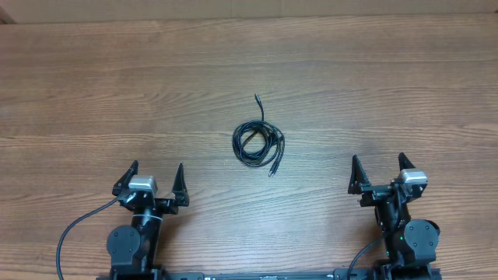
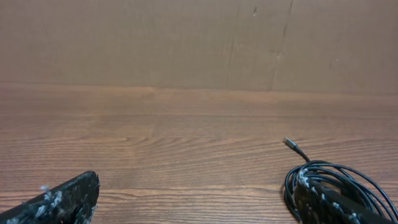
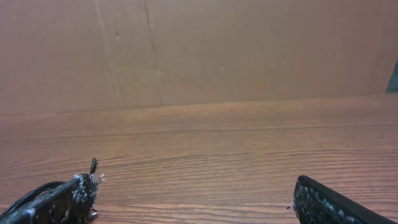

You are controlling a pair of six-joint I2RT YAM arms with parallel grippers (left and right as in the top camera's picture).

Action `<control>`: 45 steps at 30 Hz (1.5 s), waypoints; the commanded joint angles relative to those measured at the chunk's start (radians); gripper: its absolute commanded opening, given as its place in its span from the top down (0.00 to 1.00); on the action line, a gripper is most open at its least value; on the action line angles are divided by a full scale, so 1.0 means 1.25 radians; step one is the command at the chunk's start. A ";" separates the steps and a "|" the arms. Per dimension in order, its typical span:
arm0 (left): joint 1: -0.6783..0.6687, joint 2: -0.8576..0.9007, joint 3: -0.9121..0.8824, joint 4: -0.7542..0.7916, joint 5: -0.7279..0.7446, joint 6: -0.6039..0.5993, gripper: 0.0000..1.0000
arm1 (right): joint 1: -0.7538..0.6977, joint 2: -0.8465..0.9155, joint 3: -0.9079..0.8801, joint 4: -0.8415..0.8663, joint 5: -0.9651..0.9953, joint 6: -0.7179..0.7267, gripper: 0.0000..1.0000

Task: Untangle cables

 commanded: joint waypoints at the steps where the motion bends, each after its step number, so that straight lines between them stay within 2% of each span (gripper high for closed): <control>1: 0.005 -0.007 -0.003 -0.002 0.009 -0.003 0.00 | 0.003 -0.006 -0.008 0.004 -0.004 0.000 0.00; 35: 0.005 -0.007 -0.003 -0.001 0.007 -0.003 0.00 | 0.003 -0.006 -0.008 0.004 -0.004 0.003 0.00; 41: 0.005 -0.007 0.001 -0.003 0.007 -0.059 0.00 | 0.003 -0.006 -0.008 0.004 -0.004 0.128 0.00; 45: 0.005 -0.006 0.026 -0.027 0.007 -0.107 0.00 | 0.003 -0.005 0.015 -0.042 -0.003 0.147 0.00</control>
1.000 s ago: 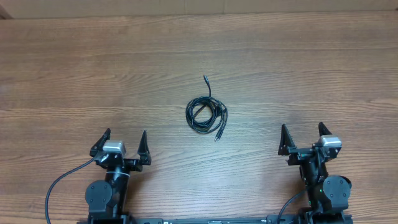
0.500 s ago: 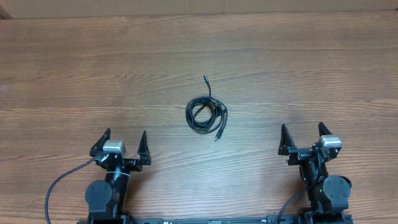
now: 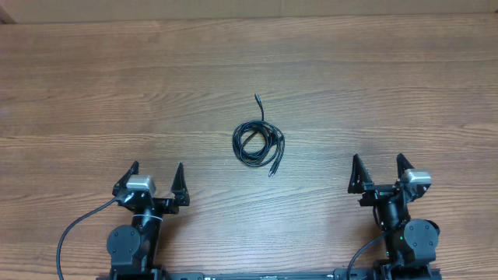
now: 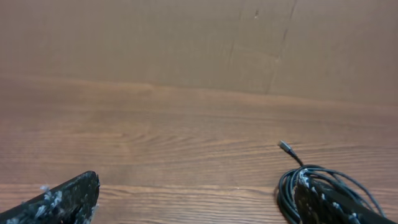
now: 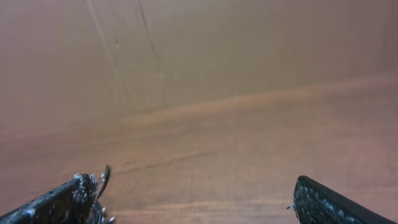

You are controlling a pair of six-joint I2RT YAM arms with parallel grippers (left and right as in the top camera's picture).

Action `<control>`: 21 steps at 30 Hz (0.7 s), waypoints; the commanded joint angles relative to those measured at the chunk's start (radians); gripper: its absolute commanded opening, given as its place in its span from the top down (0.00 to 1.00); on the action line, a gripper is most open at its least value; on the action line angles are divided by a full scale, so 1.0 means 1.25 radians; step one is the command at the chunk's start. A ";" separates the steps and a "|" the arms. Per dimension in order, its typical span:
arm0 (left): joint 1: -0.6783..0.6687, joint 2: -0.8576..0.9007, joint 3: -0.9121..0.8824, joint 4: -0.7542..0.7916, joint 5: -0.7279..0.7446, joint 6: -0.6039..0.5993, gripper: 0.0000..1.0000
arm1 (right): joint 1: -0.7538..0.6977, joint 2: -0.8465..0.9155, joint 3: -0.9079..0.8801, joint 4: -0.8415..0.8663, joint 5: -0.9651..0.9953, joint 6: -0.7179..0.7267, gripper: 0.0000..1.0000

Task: Untangle cables

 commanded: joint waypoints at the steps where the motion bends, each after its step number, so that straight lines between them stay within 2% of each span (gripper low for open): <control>1: 0.005 -0.005 0.034 -0.034 0.007 -0.055 0.00 | 0.003 -0.004 0.024 -0.052 -0.004 0.049 0.00; 9: 0.005 0.057 0.143 -0.167 0.003 -0.054 0.00 | 0.003 0.066 0.130 -0.171 -0.004 0.049 0.00; 16: 0.005 0.247 0.297 -0.240 0.017 -0.054 0.00 | 0.003 0.229 0.270 -0.275 -0.004 0.049 0.00; 21: 0.005 0.423 0.448 -0.304 0.070 -0.009 0.01 | 0.003 0.355 0.389 -0.352 -0.007 0.049 0.00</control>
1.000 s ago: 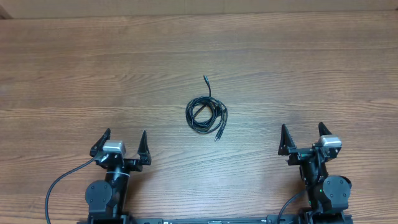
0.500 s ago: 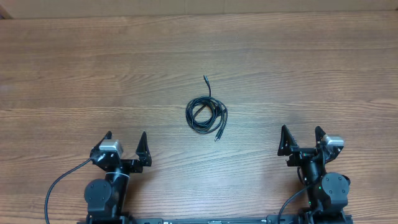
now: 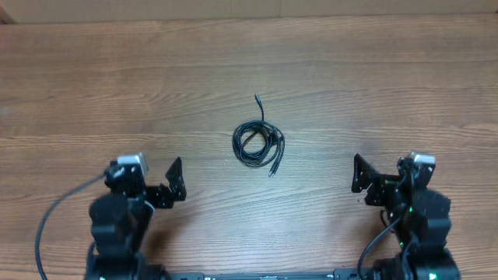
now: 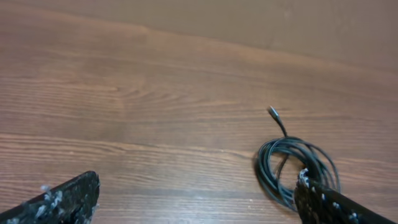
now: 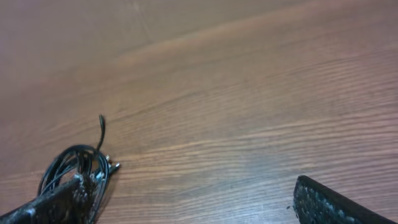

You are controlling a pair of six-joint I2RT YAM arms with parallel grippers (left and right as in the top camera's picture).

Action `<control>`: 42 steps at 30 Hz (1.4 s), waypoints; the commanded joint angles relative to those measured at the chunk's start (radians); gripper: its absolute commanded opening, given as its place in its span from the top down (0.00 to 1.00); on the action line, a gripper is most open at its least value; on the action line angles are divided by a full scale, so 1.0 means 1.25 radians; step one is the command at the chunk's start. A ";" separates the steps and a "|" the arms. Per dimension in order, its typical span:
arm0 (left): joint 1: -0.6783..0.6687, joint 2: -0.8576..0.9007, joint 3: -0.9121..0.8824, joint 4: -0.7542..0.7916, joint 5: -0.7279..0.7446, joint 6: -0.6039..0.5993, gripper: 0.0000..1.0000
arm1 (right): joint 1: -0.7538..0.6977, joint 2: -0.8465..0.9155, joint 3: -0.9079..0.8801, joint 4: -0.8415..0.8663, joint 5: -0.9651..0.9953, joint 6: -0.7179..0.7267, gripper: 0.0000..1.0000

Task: Untangle cables
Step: 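Reach the left gripper to the black cable coil and grasp it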

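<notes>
A thin black cable (image 3: 259, 145) lies coiled in a small tangled loop at the middle of the wooden table (image 3: 117, 78), with one plug end (image 3: 257, 98) pointing to the far side. My left gripper (image 3: 149, 174) stands open and empty near the front left, well short of the coil. My right gripper (image 3: 380, 168) stands open and empty at the front right. In the left wrist view the coil (image 4: 295, 163) lies just beyond the right finger (image 4: 339, 204). The right wrist view has the coil (image 5: 73, 167) partly behind the left finger (image 5: 53, 204).
A brown cardboard wall (image 3: 249, 8) runs along the table's far edge. My left arm's grey supply cable (image 3: 48, 225) loops at the front left. Bare wood lies all round the coil.
Both wrist cameras now look down on the table from higher up. The left arm has shifted left and the right arm a little right. The coil has not moved.
At first both grippers stood open and low at the front edge, looking level at the back wall. Then the views had tipped slightly. Now both arms stand higher, open and empty, with the coil in fuller view and untouched.
</notes>
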 commanded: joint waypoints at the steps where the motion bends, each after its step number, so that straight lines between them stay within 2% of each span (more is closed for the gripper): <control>1: 0.004 0.136 0.145 -0.058 0.056 0.031 0.00 | 0.003 0.087 0.110 -0.047 -0.013 0.004 0.00; 9: 0.005 0.415 0.450 -0.425 0.058 0.031 0.00 | 0.003 0.286 0.300 -0.236 -0.026 0.003 0.00; 12: 0.005 0.477 0.510 -0.548 -0.002 0.031 0.00 | 0.003 0.343 0.349 -0.285 -0.034 0.003 0.00; 14: 0.005 0.508 0.520 -0.574 -0.011 0.028 0.01 | 0.003 0.374 0.373 -0.299 -0.052 0.003 0.00; 17: 0.005 0.531 0.520 -0.566 0.029 0.002 0.00 | 0.003 0.393 0.378 -0.298 -0.079 0.003 0.00; 19: 0.005 0.542 0.520 -0.519 0.049 0.003 0.00 | 0.003 0.397 0.378 -0.290 -0.083 0.003 0.00; 25: -0.016 0.558 0.520 -0.274 0.197 0.003 0.01 | 0.003 0.397 0.378 -0.279 -0.092 0.003 0.00; 30: -0.097 0.595 0.520 -0.155 0.091 0.015 0.02 | 0.003 0.397 0.378 -0.279 -0.092 0.003 0.00; 33: -0.194 0.670 0.520 -0.136 0.006 0.092 0.03 | 0.003 0.397 0.378 -0.276 -0.092 0.003 0.00; 36: -0.250 0.740 0.520 -0.129 -0.020 0.132 0.05 | 0.003 0.397 0.378 -0.277 -0.092 0.003 0.00; 42: -0.309 0.896 0.520 -0.054 -0.018 0.128 0.13 | 0.003 0.397 0.378 -0.280 -0.092 0.003 0.00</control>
